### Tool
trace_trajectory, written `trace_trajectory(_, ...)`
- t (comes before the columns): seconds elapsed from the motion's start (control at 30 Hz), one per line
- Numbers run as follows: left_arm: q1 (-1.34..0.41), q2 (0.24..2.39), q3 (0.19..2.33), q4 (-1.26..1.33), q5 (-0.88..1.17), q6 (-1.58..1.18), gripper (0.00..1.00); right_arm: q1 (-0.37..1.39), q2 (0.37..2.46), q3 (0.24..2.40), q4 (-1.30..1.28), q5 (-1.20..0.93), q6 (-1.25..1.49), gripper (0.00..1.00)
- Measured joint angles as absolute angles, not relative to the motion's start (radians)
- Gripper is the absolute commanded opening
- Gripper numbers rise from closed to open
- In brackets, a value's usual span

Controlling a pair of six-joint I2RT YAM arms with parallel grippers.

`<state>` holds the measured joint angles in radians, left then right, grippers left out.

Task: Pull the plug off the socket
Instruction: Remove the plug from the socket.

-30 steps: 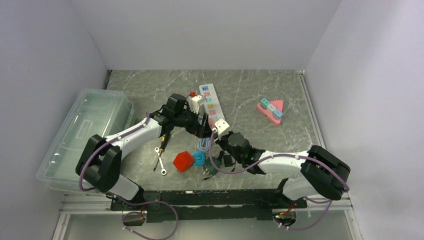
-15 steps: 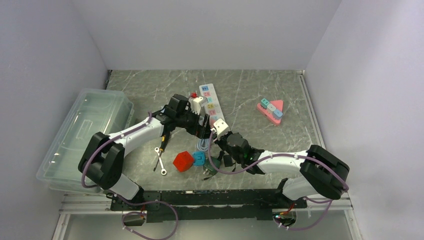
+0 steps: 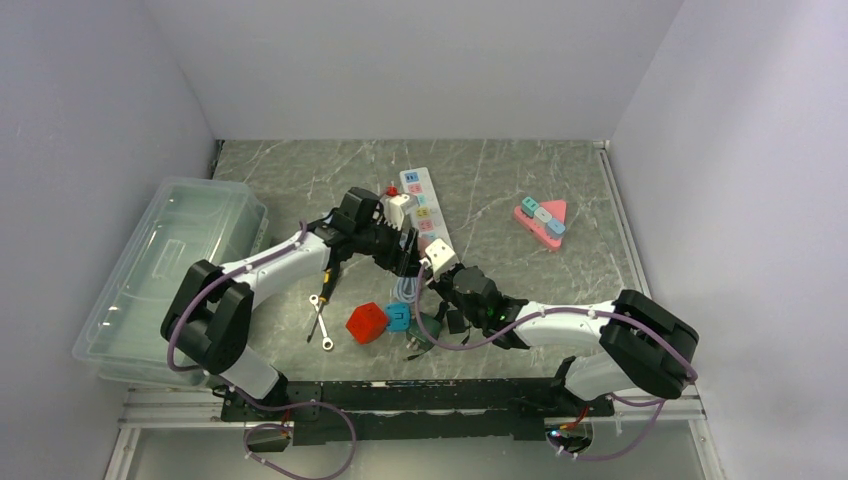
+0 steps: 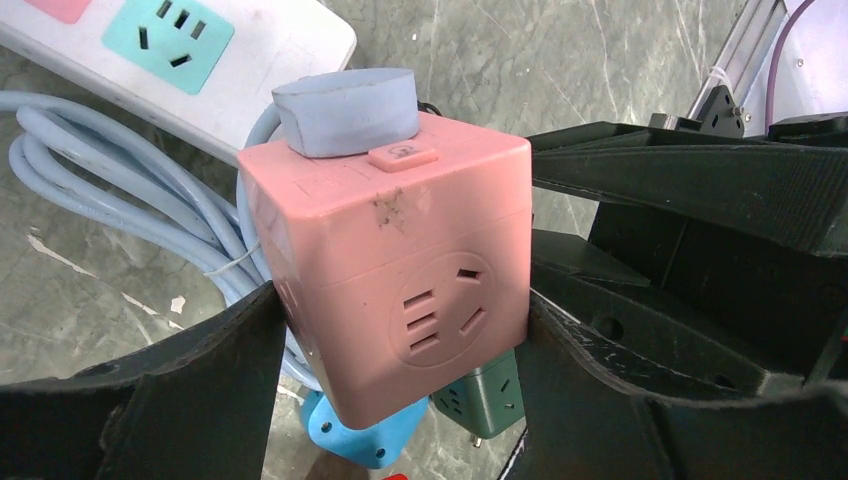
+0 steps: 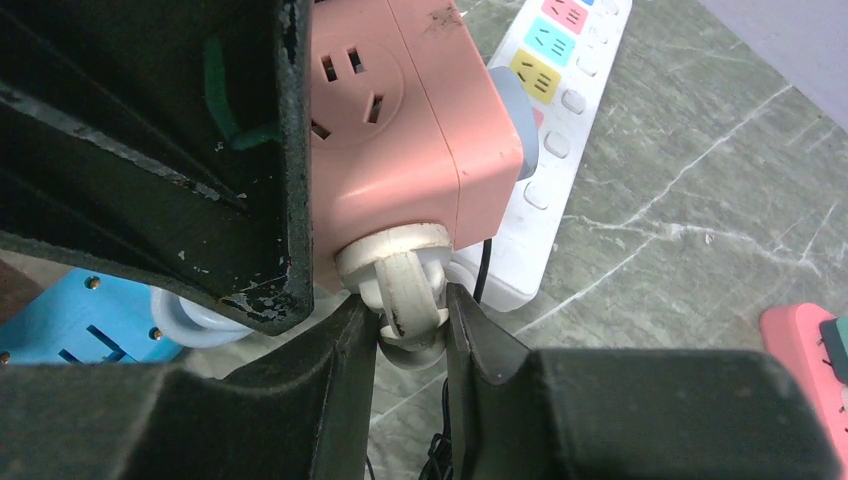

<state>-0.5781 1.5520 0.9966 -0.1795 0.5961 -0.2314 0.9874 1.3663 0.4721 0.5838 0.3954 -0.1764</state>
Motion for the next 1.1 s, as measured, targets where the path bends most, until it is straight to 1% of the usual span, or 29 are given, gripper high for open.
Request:
trace_trajectory(0.03,-0.578,1.553,0.999,-0.183,0.598,-0.23,0.16,0.987,1.366,0.472,0.584,0.396,-0.178,0.0)
trace_trajectory(0.13,-0.578,1.553,1.001,-0.189,0.597,-0.224,0.0,0.989,1.366,0.472,0.584,0.395,-0.182,0.0)
trace_trajectory(0.47,-0.579,1.56,1.021,-0.226,0.595,-0.19,0.0,0.982,1.362,0.47,0.583,0.388,-0.184,0.0)
trace_trajectory(0.67,-0.58,1.56,1.037,-0.238,0.578,-0.16,0.0,0.912,1.335,0.468,0.554,0.241,-0.168,0.0)
trace_trajectory(0.87,-0.58,1.56,1.044,-0.253,0.574,-0.142,0.0,0.884,1.324,0.47,0.533,0.167,-0.16,0.0)
trace_trajectory(0.97,-0.58,1.56,1.045,-0.261,0.573,-0.142,0.0,0.889,1.325,0.479,0.516,0.17,-0.16,0.0)
trace_trajectory(1.1,-0.572,1.56,1.049,-0.281,0.577,-0.143,0.0,0.937,1.335,0.482,0.523,0.245,-0.167,0.0)
